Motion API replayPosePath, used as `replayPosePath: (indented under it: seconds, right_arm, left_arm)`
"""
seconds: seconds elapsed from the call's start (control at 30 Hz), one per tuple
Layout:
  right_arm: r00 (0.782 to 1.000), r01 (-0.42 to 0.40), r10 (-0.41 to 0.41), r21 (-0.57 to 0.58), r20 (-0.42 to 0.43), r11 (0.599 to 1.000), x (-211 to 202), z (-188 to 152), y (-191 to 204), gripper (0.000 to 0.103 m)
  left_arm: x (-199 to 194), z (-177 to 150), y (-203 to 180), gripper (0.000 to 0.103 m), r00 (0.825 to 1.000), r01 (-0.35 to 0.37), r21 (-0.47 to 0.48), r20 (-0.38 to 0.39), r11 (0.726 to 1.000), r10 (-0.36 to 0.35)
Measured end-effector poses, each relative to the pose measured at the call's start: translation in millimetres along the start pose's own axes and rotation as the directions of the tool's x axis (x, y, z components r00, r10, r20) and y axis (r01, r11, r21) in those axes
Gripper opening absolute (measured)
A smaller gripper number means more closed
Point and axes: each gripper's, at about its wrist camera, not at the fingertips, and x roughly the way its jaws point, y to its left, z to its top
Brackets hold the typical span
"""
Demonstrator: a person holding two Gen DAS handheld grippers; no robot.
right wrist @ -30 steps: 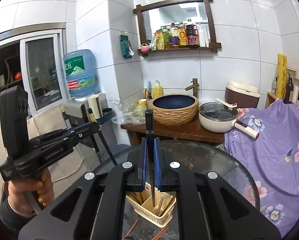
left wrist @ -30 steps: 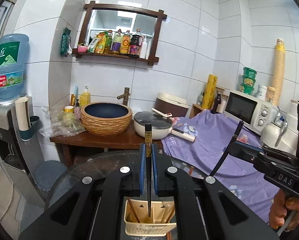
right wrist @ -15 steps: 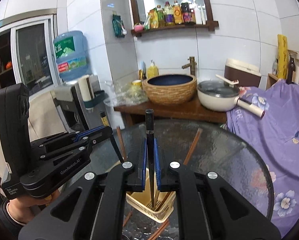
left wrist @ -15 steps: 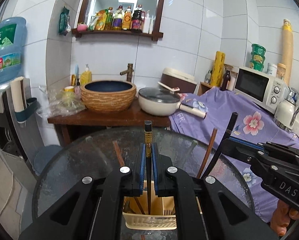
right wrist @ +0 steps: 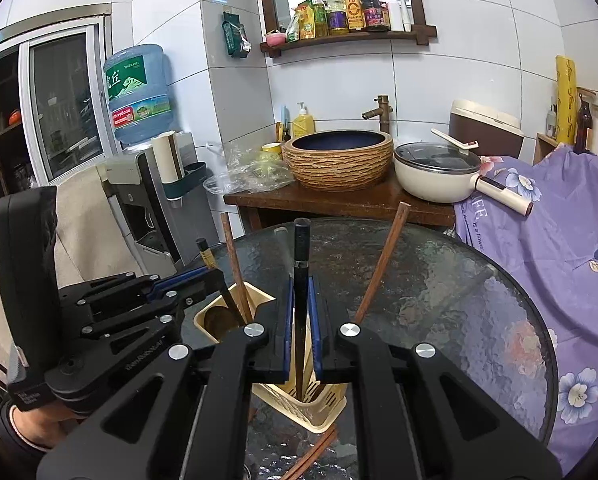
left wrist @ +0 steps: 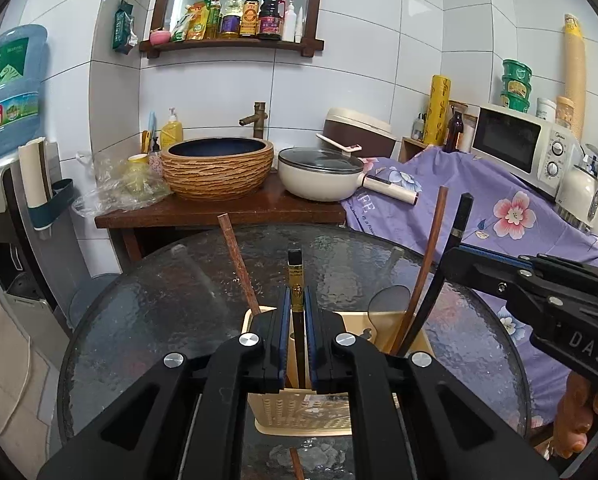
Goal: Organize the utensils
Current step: 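Lower the chopsticks into the holder and open both tools, then move both open tools down toward the wooden chopsticks on the table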
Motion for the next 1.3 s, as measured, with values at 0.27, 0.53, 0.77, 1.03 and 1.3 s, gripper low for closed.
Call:
replayPosePath:
  seconds: [0.27, 0.53, 0.77, 1.03, 1.3]
  right_arm:
    - [0.994, 0.027, -0.024, -0.025, 0.103, 0.999, -43, -14, -3, 0.052]
    - [1.000, 0.021, -0.021, 0.010, 0.010, 1.000, -51, -79, -8, 0.064]
    - [0.990, 0.034, -0.026, 0.055, -0.141, 0.998, -22, -137, -13, 0.064]
    - [0.976, 0.075, -0.068, 0.028, -0.208, 0.997, -4, -172, -10, 0.064]
    - [0.961, 0.107, -0.103, 0.001, -0.256, 0.994, 7, -192, -9, 0.064]
  left_arm:
    - [-40, -16, 10, 0.066, 0.998, 0.019, -0.020, 0.064, 1.000, -0.018]
    - [-67, -71, 21, 0.092, 0.999, 0.026, -0.046, 0.046, 0.999, -0.024]
    - [-54, -123, 24, 0.093, 0.998, 0.005, -0.047, -0.066, 0.999, -0.008]
    - [-36, -160, 33, 0.093, 0.988, -0.004, -0.089, -0.152, 0.996, -0.010]
    - [-26, -180, 43, 0.092, 0.981, -0.030, -0.113, -0.196, 0.993, 0.007]
